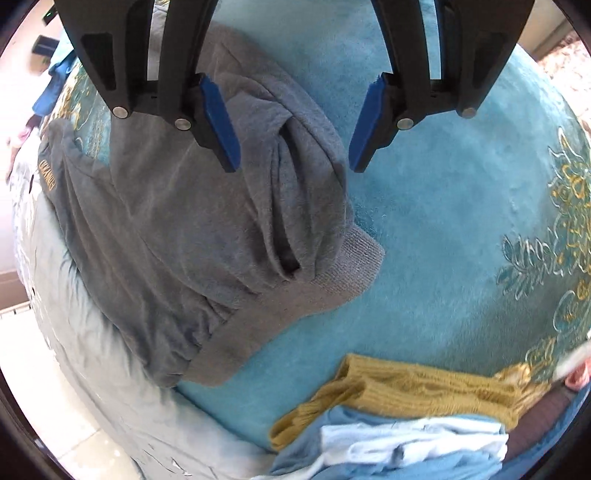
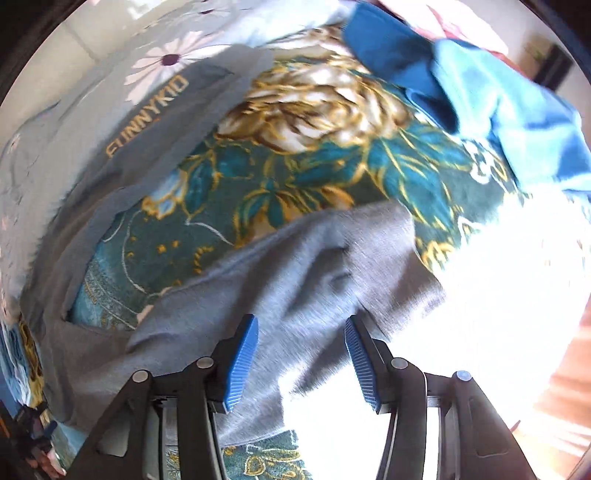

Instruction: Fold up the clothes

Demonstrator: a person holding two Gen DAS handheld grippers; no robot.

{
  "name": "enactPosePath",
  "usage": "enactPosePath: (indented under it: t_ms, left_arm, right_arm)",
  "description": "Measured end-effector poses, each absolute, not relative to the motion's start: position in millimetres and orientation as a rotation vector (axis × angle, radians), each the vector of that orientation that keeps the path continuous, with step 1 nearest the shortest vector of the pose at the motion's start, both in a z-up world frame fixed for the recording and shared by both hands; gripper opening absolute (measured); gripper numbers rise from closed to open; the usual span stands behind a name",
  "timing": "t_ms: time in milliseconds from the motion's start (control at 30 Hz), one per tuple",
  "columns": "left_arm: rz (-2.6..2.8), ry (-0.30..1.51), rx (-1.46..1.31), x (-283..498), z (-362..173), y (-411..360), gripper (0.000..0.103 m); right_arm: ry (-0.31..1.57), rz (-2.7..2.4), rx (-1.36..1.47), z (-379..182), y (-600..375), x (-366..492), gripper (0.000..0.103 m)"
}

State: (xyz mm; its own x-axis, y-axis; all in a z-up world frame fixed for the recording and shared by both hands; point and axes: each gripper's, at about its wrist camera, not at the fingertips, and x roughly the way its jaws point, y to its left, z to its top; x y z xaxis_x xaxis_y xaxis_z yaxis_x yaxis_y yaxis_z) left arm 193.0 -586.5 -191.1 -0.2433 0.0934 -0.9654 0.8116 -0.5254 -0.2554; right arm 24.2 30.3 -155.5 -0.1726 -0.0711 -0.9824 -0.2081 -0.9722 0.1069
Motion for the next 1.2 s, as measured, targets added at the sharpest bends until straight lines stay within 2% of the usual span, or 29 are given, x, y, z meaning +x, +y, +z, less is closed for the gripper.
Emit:
enactPosePath:
  t_ms: [200, 367, 400, 433, 500, 567, 600, 633, 733, 933, 1200]
  left_arm:
    - [-1.827, 1.281, 1.453, 190, -215, -600, 0.063]
    - [-1.821, 1.295, 1.425, 192, -221, -605, 0.058]
    - [-1.822, 1.295, 1.419, 193, -221, -606, 0.050]
    - [-1.823, 1.297, 1.416, 195, -221, -607, 0.047]
    - [-1.819, 1.316, 1.403, 200, -222, -611, 0.032]
    - [-1.811, 1.354, 1.382, 207, -223, -615, 0.027]
    - [-1.812, 1.371, 1.370, 210, -223, -617, 0.021]
    - [-1.818, 1.374, 1.363, 212, -222, -618, 0.017]
    - [-1.847, 1.302, 1.354, 213, -212, -617, 0.012]
    - [-1.868, 1.256, 1.277, 245, -184, -616, 0.011]
    - [-1.817, 1.129, 1.420, 264, -186, -607, 0.012]
  right_arm:
    - [0.640, 2.168, -1.870, -180, 78, 54, 0.053]
    - [0.797, 2.123, -1.774, -191, 100, 61, 0.053]
    - [0.830, 2.126, -1.756, -191, 103, 61, 0.053]
    - [0.863, 2.128, -1.739, -192, 106, 61, 0.053]
    - [0.930, 2.134, -1.713, -192, 109, 61, 0.052]
    - [0.963, 2.145, -1.707, -190, 107, 59, 0.043]
    - [0.973, 2.151, -1.709, -189, 106, 57, 0.035]
    - [0.973, 2.157, -1.712, -187, 104, 56, 0.023]
    - [0.869, 2.182, -1.730, -175, 97, 53, 0.014]
    - [0.740, 2.185, -1.739, -161, 111, 68, 0.011]
    - [0.632, 2.134, -1.784, -161, 140, 96, 0.011]
